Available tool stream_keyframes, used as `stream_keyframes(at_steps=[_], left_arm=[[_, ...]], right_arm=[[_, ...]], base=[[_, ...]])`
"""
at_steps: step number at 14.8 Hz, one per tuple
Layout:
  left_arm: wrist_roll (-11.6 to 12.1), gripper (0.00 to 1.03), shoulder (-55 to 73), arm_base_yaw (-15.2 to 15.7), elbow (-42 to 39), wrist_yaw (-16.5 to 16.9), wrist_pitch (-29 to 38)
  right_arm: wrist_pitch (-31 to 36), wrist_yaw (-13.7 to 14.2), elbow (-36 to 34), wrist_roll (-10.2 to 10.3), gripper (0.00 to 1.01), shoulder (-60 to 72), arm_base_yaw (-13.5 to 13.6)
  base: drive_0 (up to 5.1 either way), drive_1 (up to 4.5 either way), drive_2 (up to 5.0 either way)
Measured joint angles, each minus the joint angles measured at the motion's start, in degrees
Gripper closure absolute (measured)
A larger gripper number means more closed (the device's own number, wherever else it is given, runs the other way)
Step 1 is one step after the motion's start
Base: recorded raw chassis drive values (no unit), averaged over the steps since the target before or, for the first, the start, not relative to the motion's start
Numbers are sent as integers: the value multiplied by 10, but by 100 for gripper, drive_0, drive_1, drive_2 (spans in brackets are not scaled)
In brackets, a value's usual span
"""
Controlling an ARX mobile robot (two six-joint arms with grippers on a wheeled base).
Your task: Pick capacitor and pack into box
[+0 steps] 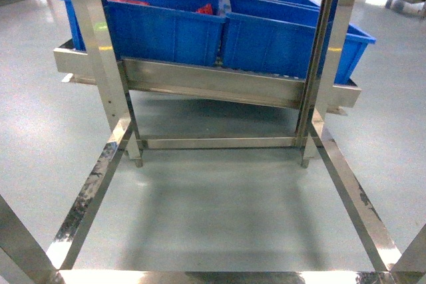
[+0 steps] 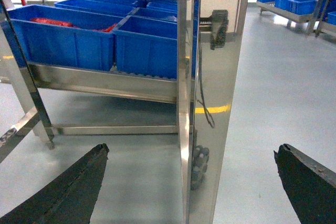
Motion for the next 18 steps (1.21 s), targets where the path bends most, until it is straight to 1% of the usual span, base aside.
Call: stream_keyframes(at_steps=[18], left_arm=[[0, 5, 0, 0, 0, 0, -3]], right_arm=[[-1, 0, 0, 0, 3, 0, 0]], base=[[0, 0, 0]])
